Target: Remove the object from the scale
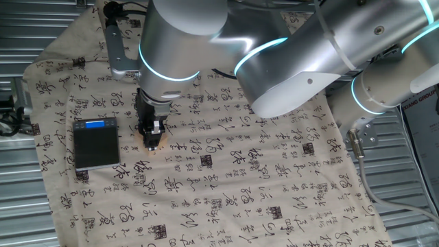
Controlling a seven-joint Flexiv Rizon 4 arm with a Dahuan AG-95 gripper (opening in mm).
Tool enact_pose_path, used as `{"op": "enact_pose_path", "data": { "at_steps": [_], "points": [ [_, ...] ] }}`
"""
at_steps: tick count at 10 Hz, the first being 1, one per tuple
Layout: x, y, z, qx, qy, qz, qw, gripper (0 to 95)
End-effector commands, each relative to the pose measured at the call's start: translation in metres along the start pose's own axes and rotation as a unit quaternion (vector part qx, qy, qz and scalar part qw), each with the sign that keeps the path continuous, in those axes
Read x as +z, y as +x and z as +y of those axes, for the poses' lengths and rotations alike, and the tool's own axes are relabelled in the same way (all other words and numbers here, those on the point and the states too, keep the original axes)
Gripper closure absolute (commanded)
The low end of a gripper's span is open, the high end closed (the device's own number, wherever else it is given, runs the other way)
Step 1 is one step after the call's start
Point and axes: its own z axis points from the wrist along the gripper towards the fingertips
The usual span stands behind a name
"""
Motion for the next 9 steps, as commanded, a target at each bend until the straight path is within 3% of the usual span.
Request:
{"op": "enact_pose_path", "data": {
  "at_steps": [1,8,9],
  "points": [
    [0.000,0.000,0.000,0.000,-0.001,0.001,1.0000,19.0],
    [-0.012,-0.001,0.002,-0.003,-0.013,0.005,0.9999,19.0],
    [-0.013,-0.001,0.003,-0.011,-0.011,0.007,0.9999,38.0]
  ]
}}
